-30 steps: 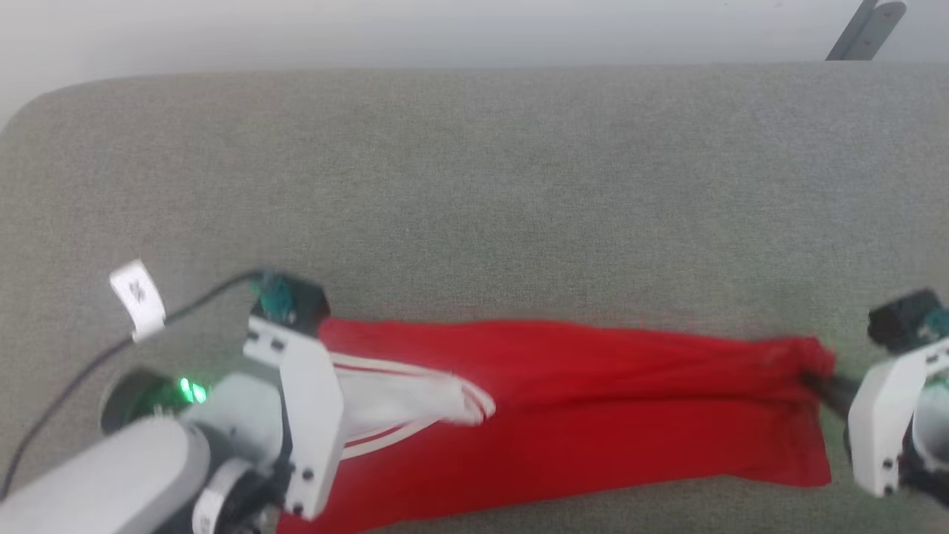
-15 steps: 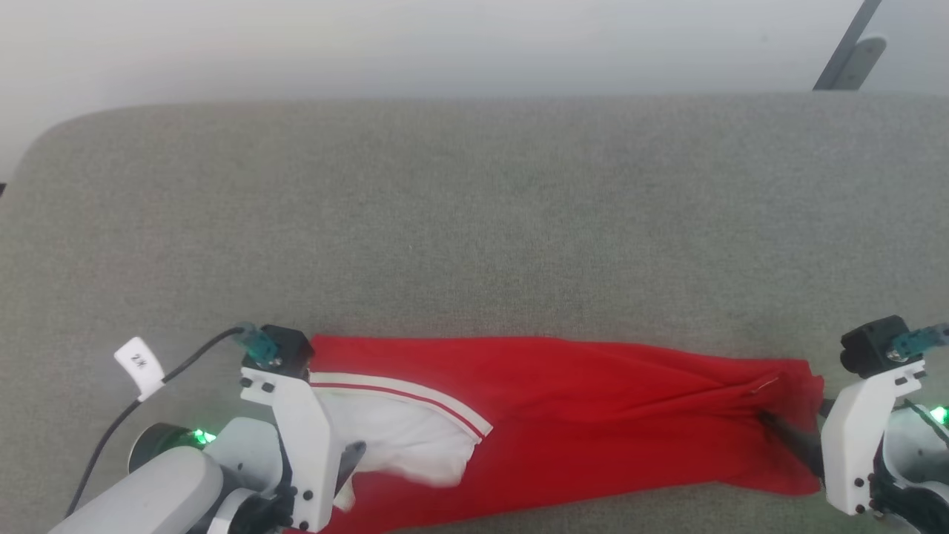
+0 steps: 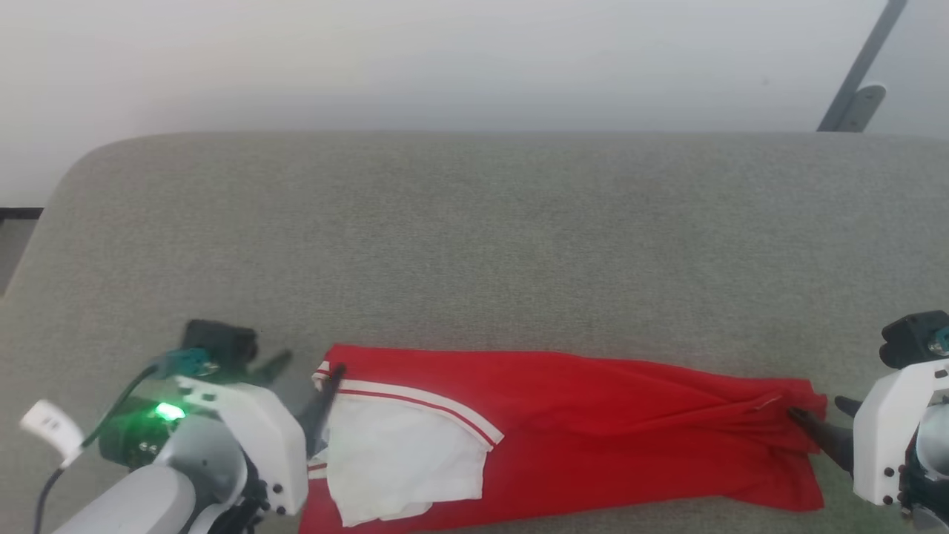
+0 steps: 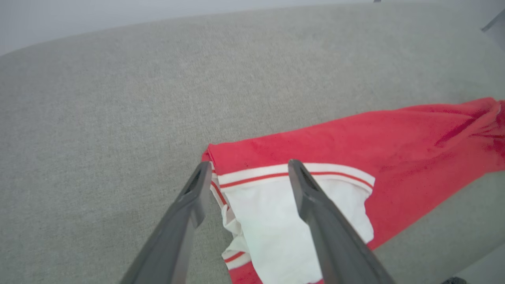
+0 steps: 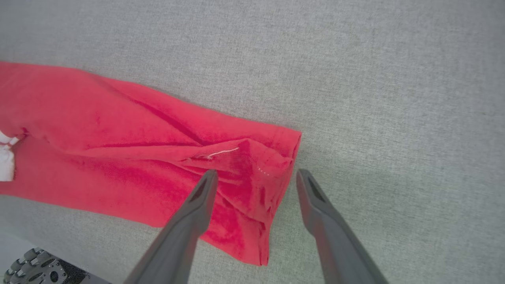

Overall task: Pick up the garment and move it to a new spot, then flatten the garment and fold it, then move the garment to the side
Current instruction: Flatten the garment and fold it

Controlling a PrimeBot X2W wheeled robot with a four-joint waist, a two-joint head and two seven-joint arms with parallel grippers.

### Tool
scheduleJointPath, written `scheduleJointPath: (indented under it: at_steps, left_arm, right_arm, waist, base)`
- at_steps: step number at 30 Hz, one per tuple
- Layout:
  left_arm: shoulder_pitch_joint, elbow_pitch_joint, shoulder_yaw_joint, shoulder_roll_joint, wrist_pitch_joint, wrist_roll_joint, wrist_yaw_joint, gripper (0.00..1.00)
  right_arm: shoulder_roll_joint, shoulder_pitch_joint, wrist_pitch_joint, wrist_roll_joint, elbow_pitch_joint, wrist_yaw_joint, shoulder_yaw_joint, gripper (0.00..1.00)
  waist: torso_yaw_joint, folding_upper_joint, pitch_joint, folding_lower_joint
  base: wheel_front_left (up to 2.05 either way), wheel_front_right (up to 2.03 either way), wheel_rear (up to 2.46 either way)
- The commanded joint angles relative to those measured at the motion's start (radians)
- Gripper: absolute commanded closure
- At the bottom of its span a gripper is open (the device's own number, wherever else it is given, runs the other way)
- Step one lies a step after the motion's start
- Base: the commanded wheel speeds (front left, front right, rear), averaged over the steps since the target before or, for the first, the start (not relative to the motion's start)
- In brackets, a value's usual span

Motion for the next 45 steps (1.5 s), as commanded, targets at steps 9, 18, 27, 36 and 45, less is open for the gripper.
scheduleJointPath:
  at_steps: [9,18,27,36,45]
  left_arm:
    - [0.092,0.058,0.084,-0.027,-0.286,0.054,0.02,0.0]
    - [0.164,0.118,0.162,-0.091,-0.48,0.071,0.051,0.0]
    - [0.234,0.112,0.291,-0.183,-0.507,0.145,0.005,0.0]
    - [0.305,0.104,0.445,-0.267,-0.507,0.262,-0.08,0.0]
    - [0.32,0.122,0.523,-0.321,-0.508,0.323,-0.141,0.0]
  right_arm:
    - [0.019,-0.021,0.075,-0.018,0.09,0.0,-0.02,0.0]
    - [0.033,-0.059,0.092,0.016,0.23,0.0,0.042,0.0]
    - [0.043,-0.093,0.079,0.138,0.304,0.002,0.152,1.0]
    - [-0.043,-0.134,0.019,0.198,0.314,-0.001,0.121,1.0]
    - [-0.137,-0.157,-0.041,0.2,0.395,-0.001,0.018,1.0]
  waist:
    - [0.047,0.0,0.0,0.0]
    - [0.094,0.0,0.027,0.0]
    - [0.121,0.0,0.041,0.0]
    - [0.096,0.0,0.041,0.0]
    - [0.06,0.0,0.05,0.0]
  base:
    - [0.0,0.0,0.0]
    - [0.0,0.0,0.0]
    - [0.0,0.0,0.0]
    - [0.0,0.0,0.0]
    - [0.0,0.0,0.0]
